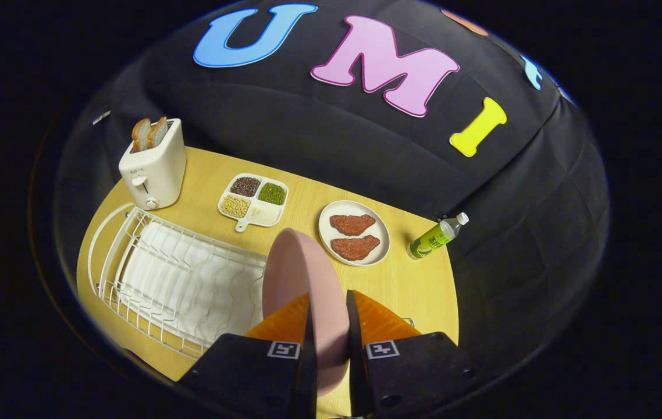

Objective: Take the plate from the dish rack, then take the spoon from the basket and place it into the plate.

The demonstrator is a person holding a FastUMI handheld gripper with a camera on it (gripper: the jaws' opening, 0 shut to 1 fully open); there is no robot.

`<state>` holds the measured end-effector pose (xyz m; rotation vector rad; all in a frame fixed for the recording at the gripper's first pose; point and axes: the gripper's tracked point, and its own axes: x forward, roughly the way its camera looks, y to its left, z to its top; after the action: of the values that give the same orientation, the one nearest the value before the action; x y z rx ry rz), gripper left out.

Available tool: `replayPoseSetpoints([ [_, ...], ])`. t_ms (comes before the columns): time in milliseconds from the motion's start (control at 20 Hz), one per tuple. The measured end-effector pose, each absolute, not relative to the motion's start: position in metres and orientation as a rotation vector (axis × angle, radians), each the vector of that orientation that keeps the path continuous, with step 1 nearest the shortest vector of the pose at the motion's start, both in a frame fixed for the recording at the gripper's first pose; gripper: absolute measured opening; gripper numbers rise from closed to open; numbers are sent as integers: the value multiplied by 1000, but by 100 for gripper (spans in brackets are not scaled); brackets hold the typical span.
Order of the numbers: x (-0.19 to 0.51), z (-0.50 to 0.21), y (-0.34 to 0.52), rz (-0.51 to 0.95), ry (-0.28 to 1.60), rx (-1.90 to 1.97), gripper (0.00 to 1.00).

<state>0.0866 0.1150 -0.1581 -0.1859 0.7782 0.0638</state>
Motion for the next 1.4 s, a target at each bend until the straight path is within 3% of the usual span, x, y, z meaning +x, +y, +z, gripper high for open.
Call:
replayPoseSetpoints([
  [750,0,-94,85,265,688,243,26],
  [1400,-123,-189,79,375,880,522,26],
])
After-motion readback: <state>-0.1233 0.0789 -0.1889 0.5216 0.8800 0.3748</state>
